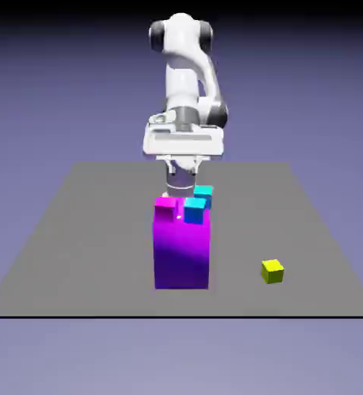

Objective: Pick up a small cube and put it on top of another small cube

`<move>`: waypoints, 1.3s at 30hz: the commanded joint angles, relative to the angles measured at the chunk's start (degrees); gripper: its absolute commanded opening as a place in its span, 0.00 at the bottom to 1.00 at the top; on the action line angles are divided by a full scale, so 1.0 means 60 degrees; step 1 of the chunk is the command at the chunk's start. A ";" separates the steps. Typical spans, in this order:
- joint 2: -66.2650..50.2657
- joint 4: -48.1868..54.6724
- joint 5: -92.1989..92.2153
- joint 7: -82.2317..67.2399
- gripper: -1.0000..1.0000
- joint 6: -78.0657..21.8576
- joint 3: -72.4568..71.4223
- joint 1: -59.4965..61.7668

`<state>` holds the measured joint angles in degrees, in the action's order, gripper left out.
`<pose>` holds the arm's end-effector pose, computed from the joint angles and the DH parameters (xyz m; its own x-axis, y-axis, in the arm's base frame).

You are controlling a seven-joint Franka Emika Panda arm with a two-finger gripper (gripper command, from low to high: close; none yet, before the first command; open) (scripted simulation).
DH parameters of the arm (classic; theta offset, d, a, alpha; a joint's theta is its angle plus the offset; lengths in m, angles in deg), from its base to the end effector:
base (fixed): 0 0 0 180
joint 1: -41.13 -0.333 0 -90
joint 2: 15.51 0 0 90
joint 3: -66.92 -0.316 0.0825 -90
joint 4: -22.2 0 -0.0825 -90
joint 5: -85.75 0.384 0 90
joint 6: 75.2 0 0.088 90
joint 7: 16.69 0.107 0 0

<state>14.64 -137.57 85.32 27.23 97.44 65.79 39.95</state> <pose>0.3980 0.0167 0.4481 0.5553 -0.6629 0.5022 -0.4759 -0.7485 -0.4618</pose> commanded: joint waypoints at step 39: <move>-0.7479 0.4107 -0.1136 0.4003 0.00 -0.4709 -0.3361 -0.1493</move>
<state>-30.24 -112.93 78.60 51.18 69.22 45.61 31.00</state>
